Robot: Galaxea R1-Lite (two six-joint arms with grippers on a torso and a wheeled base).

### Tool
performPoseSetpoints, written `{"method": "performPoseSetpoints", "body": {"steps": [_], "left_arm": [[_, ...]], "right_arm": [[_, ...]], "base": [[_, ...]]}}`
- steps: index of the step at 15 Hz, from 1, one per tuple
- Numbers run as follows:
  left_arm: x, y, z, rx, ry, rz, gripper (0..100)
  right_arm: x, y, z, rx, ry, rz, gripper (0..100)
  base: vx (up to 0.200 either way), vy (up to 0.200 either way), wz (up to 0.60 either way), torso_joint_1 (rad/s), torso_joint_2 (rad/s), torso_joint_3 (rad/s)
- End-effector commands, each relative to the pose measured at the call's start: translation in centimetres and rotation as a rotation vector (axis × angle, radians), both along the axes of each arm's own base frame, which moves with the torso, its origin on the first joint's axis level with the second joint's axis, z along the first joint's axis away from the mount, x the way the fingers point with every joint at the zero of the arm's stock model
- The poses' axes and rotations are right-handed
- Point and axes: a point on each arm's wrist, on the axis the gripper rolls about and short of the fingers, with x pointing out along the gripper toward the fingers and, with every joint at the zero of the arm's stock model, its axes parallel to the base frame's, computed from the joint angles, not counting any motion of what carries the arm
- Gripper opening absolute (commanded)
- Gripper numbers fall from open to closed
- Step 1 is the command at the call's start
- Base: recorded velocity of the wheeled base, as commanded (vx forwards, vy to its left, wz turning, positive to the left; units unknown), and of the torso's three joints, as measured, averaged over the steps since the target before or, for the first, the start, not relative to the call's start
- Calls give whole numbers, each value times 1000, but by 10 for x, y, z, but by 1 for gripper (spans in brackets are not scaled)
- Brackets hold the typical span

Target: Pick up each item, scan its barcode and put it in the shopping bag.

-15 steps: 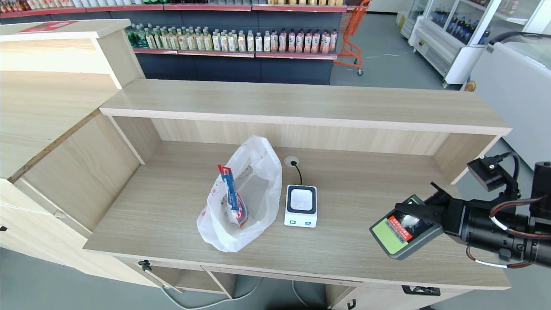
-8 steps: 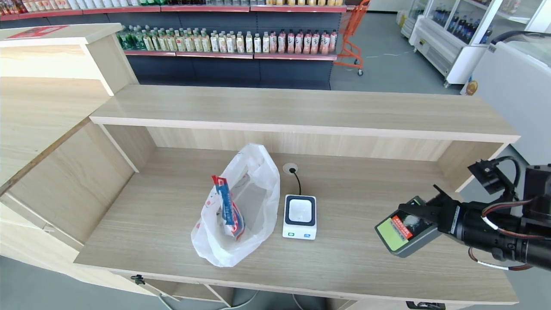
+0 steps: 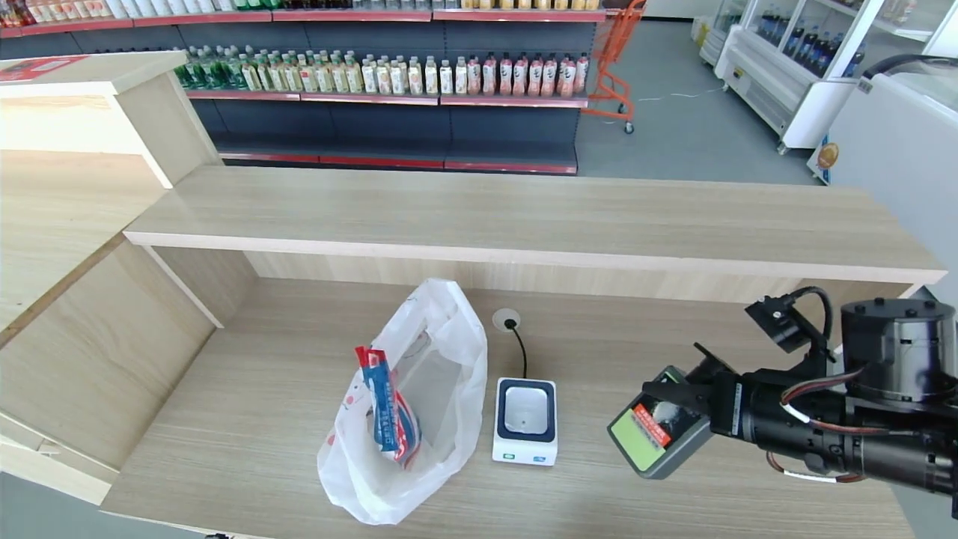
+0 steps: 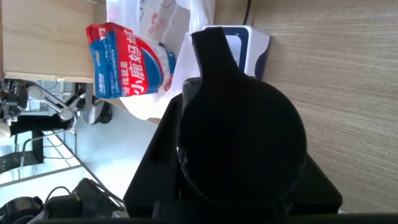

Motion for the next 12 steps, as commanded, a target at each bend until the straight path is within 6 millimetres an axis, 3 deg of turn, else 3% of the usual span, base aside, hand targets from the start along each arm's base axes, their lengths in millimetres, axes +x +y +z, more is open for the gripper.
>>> {"method": "performPoseSetpoints", "body": {"steps": [1, 2, 5, 12], "left_arm": [[0, 0, 0, 1, -1, 0, 100], [0, 0, 0, 4, -1, 0, 100], [0, 0, 0, 3, -1, 0, 100], [0, 0, 0, 3, -1, 0, 100]], "right_arm": [[1, 9, -8, -25, 27, 12, 0], [4, 11, -13, -41, 42, -2, 0], [10, 13, -25, -67, 77, -14, 0], [63, 38, -69, -109, -1, -3, 0]], "base": [[0, 200, 0, -22, -2, 7], [0, 200, 0, -7, -2, 2], [0, 0, 0, 0, 0, 0], [0, 0, 0, 0, 0, 0]]}}
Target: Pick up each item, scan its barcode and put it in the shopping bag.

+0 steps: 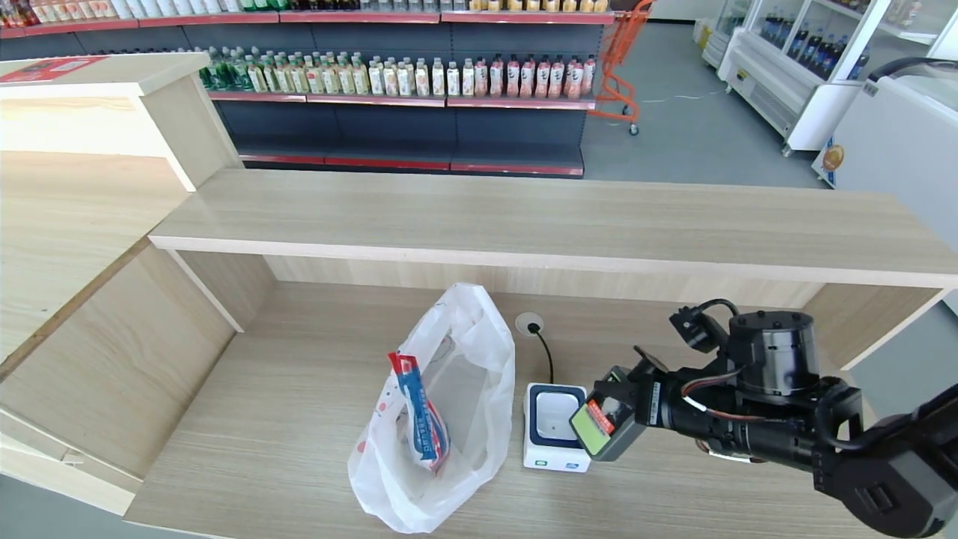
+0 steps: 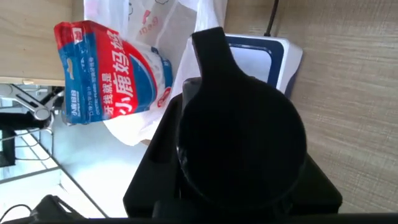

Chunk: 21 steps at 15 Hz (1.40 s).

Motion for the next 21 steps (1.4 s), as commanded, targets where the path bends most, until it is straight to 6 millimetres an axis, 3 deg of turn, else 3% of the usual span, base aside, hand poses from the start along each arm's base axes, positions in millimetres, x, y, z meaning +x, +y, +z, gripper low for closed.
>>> {"method": "performPoseSetpoints", "body": {"steps": [1, 5, 15, 18, 19, 21], "left_arm": [[0, 0, 0, 0, -1, 1, 100], [0, 0, 0, 0, -1, 1, 100], [0, 0, 0, 0, -1, 1, 100], [0, 0, 0, 0, -1, 1, 100], [0, 0, 0, 0, -1, 1, 100], [0, 0, 0, 0, -1, 1, 100]], "right_arm": [[20, 8, -31, -32, 12, 13, 0], [43, 21, -46, -16, -31, 22, 0], [56, 30, -50, -11, -50, 34, 0], [41, 33, -9, 64, -119, 71, 0], [23, 25, 23, 109, -152, 71, 0], [4, 11, 48, 69, -210, 76, 0]], "base": [[0, 0, 0, 0, 0, 0], [0, 0, 0, 0, 0, 0], [0, 0, 0, 0, 0, 0], [0, 0, 0, 0, 0, 0], [0, 0, 0, 0, 0, 0], [0, 0, 0, 0, 0, 0]]}}
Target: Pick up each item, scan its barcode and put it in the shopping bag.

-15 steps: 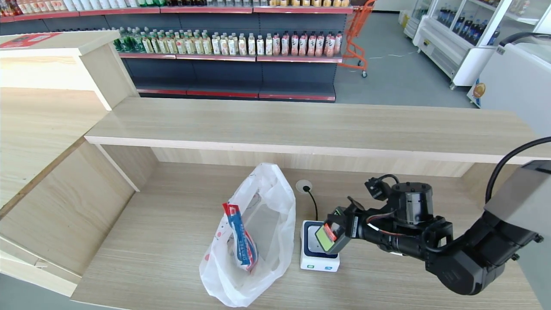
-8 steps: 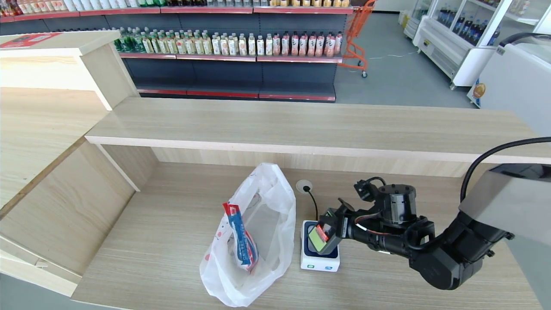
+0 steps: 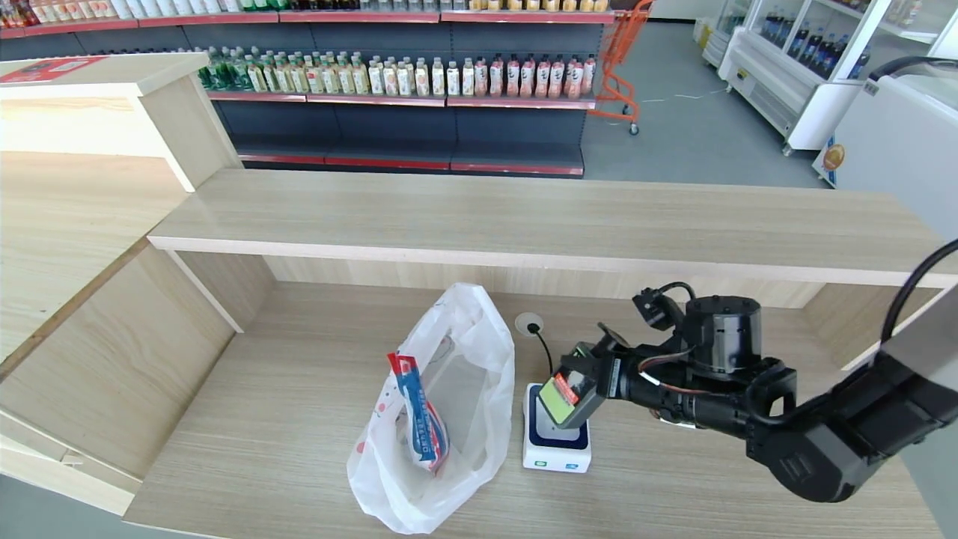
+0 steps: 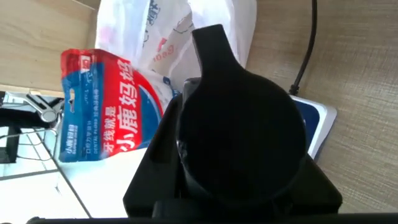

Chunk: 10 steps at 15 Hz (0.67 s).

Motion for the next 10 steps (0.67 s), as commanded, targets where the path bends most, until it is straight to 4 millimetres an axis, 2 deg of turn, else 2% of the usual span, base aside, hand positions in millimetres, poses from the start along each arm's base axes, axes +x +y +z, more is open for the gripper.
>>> {"method": "performPoseSetpoints", "body": {"steps": [1, 3, 7, 10], "left_arm": [[0, 0, 0, -1, -1, 0, 100], [0, 0, 0, 2, -1, 0, 100], [0, 0, 0, 2, -1, 0, 100], [0, 0, 0, 1, -1, 0, 100]], "right_arm": [[-33, -28, 50, -54, -165, 0, 0], [-39, -47, 42, -209, -253, -5, 0], [-44, -54, 41, -221, -266, -16, 0], [-40, -51, 41, -127, -186, -42, 0]], "base": [[0, 0, 0, 0, 0, 0], [0, 0, 0, 0, 0, 0], [0, 0, 0, 0, 0, 0], [0, 200, 0, 4, 1, 4]]}}
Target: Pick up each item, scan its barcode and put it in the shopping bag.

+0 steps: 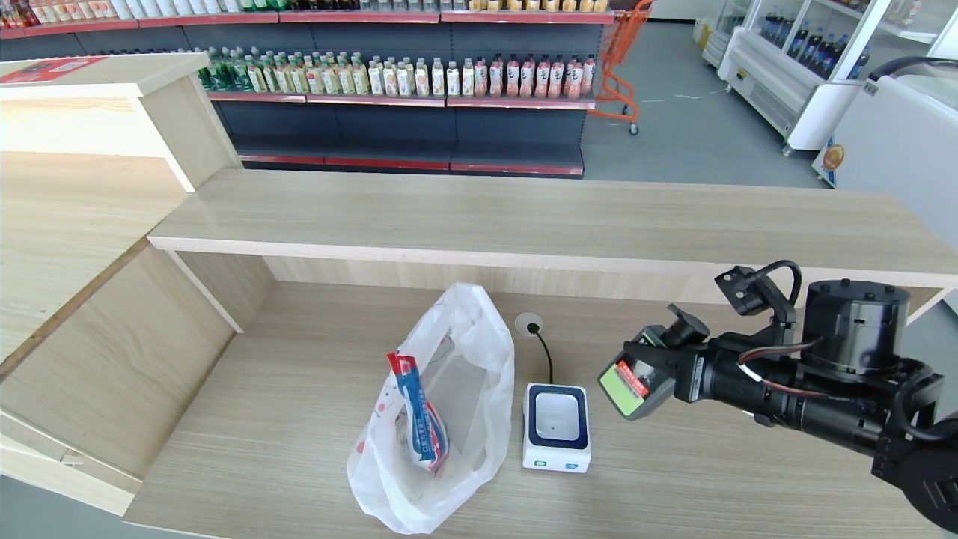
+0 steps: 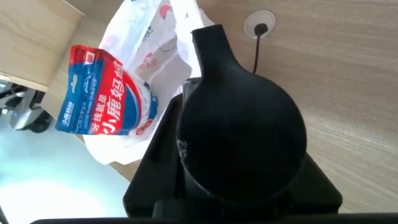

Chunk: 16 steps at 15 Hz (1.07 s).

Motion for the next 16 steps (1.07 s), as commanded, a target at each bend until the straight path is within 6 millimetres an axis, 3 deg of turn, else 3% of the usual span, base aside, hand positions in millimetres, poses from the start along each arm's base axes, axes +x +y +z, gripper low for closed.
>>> {"method": "performPoseSetpoints", "body": {"steps": [1, 4, 9, 13, 16], "left_arm": [[0, 0, 0, -1, -1, 0, 100], [0, 0, 0, -2, 0, 0, 100], [0, 0, 0, -2, 0, 0, 100], [0, 0, 0, -2, 0, 0, 100], [0, 0, 0, -2, 0, 0, 100]], "right_arm": [[2, 2, 0, 18, 10, -1, 0], [21, 23, -9, 22, 50, 39, 0], [27, 62, -47, 21, 184, 115, 0], [60, 79, -82, -128, 79, 171, 0], [90, 99, -89, -147, -23, 197, 0]], "base": [[0, 200, 0, -2, 2, 2], [0, 0, 0, 0, 0, 0], [0, 0, 0, 0, 0, 0], [0, 0, 0, 0, 0, 0], [0, 0, 0, 0, 0, 0]]}}
